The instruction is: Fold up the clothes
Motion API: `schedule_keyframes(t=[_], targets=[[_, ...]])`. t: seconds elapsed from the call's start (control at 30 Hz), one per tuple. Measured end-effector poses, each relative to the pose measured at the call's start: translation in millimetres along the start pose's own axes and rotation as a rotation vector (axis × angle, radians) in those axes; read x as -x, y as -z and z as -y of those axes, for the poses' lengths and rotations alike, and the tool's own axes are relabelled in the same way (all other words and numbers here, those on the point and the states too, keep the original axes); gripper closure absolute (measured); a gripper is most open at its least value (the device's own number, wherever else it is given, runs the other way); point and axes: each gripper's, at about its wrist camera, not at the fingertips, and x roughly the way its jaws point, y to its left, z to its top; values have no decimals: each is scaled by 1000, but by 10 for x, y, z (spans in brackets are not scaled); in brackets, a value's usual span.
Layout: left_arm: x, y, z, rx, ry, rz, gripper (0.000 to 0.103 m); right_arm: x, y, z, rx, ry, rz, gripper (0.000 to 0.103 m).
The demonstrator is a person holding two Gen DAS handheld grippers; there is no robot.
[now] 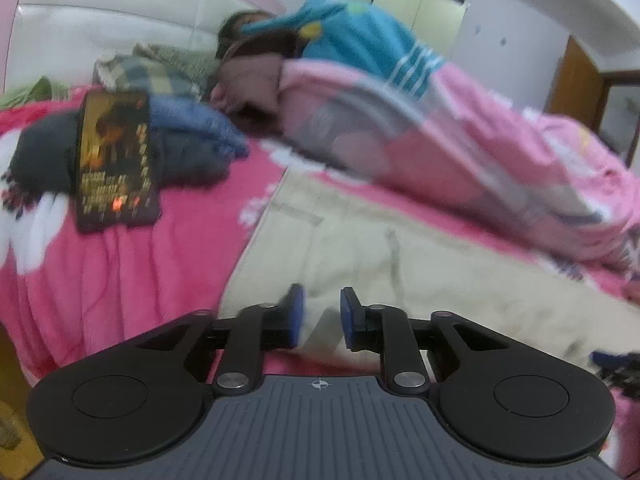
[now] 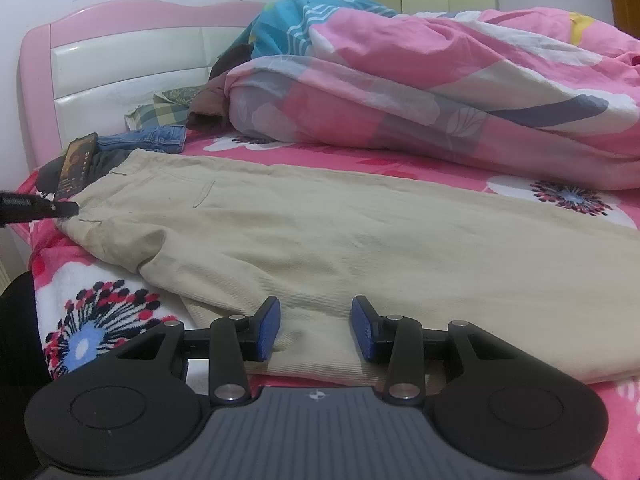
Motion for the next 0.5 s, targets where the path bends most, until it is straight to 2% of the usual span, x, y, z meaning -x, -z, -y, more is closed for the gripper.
schedule_keyframes(t=[0.07, 0.1, 0.13, 0.23, 0.37, 0.5], targets=[[-34, -23, 53, -82, -61, -2, 78, -2, 2, 1, -1, -1, 1, 61], [-147, -11, 2, -82, -101, -41, 78, -1, 2, 3, -1, -1, 2, 61], [-222, 6, -83, -46, -109, -65, 74, 0, 2, 3, -1, 0, 3, 61], [-242, -52, -205, 35, -92, -72, 72, 3, 5, 4, -1, 0, 5, 61], [-157, -254, 15, -46, -72, 1, 73, 4, 10, 5, -1, 2, 8, 61], [-399, -451, 211, -94, -11, 28, 73, 1, 18, 13, -2, 1, 13, 61]])
